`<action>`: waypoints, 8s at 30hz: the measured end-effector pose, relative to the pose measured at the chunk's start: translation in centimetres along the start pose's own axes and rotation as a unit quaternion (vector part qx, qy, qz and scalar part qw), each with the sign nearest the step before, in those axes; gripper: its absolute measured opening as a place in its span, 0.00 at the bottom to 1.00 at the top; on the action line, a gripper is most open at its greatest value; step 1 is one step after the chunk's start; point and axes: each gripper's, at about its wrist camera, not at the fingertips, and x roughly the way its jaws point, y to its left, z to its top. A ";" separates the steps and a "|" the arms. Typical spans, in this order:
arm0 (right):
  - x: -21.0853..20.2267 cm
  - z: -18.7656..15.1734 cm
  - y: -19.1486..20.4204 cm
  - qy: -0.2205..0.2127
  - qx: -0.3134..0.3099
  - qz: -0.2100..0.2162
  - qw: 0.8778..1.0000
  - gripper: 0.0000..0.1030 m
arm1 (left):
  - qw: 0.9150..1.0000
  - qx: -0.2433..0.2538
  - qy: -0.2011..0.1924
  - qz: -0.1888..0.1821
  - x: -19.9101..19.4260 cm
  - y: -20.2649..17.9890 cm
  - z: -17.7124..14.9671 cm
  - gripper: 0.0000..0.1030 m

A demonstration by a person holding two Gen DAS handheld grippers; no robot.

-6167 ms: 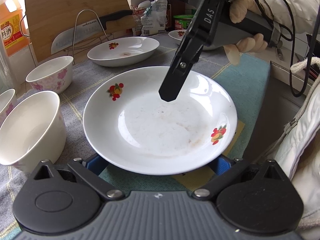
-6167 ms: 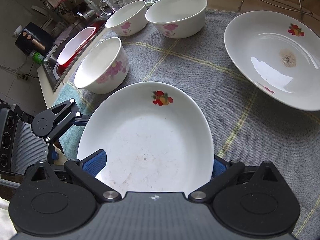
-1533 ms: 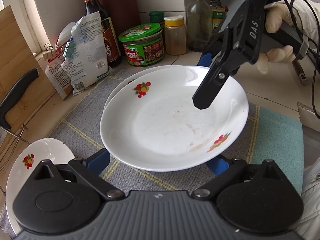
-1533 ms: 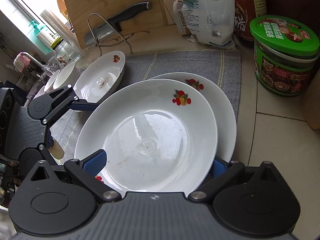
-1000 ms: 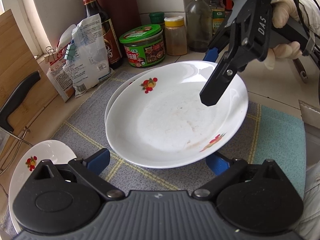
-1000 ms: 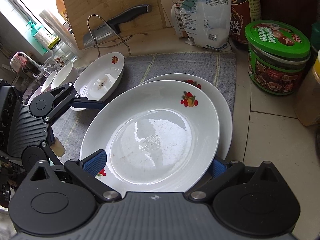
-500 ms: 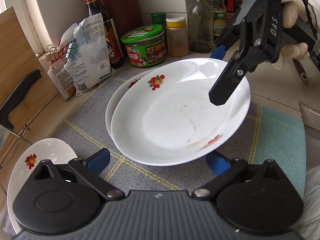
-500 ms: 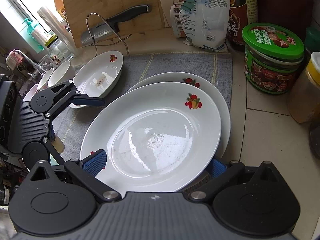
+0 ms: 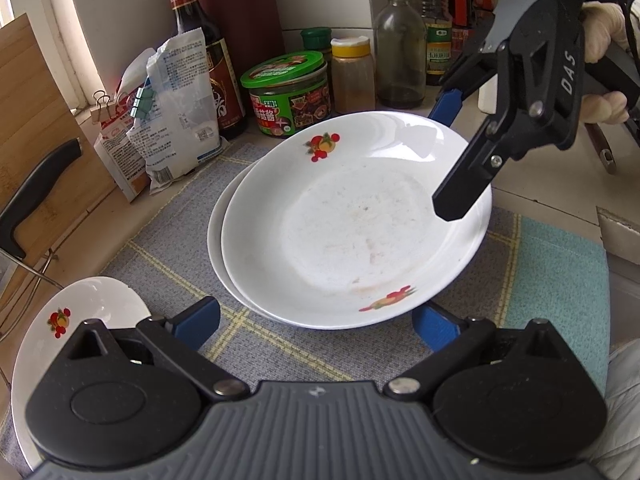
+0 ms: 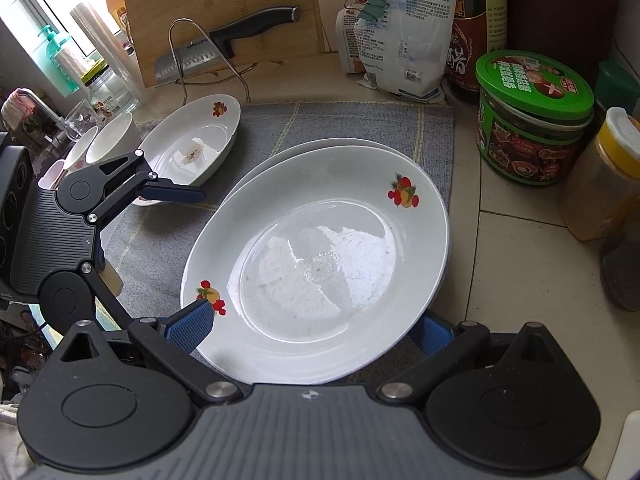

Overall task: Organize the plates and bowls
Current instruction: 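Open the right tool to release the large plate and withdraw, then reach the right tool to the brown-stained white plate and grasp its rim, then lift the stained plate with the right tool and carry it toward the stack, then lower the stained plate onto the plate stack with the right tool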

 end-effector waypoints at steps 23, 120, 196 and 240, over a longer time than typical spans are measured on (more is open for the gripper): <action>-1.2 -0.7 3.5 -0.062 -0.075 -0.039 0.995 1.00 | 0.990 -0.122 -0.022 0.073 -4.5 -0.4 -1.0 0.99; 20.1 20.3 11.9 0.063 -0.162 0.146 0.974 1.00 | 0.958 -0.242 -0.049 0.146 -3.8 10.7 -12.5 1.00; 11.2 12.5 15.0 0.046 -0.141 0.151 0.977 1.00 | 0.979 -0.176 -0.027 0.100 -11.2 3.1 -10.8 0.99; 2.3 3.9 2.3 -0.008 -0.022 0.082 0.996 1.00 | 0.996 -0.079 -0.028 -0.013 -4.5 -2.4 -2.2 0.99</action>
